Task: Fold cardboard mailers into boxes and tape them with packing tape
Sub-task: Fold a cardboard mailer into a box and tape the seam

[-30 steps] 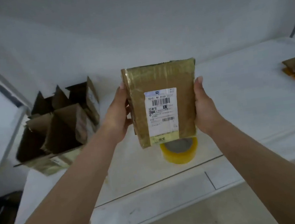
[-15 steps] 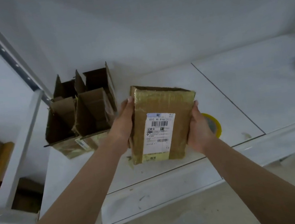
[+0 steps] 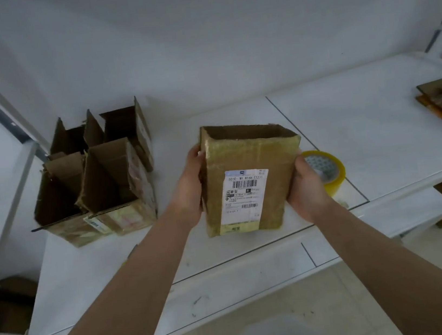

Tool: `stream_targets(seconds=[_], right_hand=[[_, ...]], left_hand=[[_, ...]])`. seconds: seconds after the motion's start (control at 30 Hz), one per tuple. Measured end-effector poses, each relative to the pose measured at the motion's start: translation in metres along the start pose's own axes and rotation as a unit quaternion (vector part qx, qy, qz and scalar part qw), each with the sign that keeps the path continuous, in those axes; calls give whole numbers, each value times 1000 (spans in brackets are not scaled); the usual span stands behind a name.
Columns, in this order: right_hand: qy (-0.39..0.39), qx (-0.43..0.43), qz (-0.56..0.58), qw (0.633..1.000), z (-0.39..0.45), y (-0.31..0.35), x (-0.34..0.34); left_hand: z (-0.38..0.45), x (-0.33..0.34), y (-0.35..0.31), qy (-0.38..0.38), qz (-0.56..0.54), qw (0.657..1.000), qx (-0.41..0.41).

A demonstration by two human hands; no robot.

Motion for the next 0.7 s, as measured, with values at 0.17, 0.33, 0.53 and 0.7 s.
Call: stream_targets(seconds=[0.17, 0.33, 0.53, 0.7], right_hand=[[10, -21, 24, 999, -4, 2, 10], [37, 1, 14, 999, -8, -4, 25], [61, 3, -17, 998, -15, -9, 36], [50, -6, -42, 998, -19, -7, 36]], left_hand=[[-5, -16, 18, -14, -43, 999, -19], [-11, -22, 27, 15, -69, 997, -19], [-11, -26, 35, 38, -45, 998, -4], [-15, -24, 35, 60, -48, 997, 3]])
Point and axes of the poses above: each hand's wrist, its own z-axis towards the middle knuckle, its own x-axis out of the palm, y = z × x, the point moved 7 cm from there along z, towards the middle knuckle, and after that the axes turned 7 degrees about y, right-handed, at the moved point
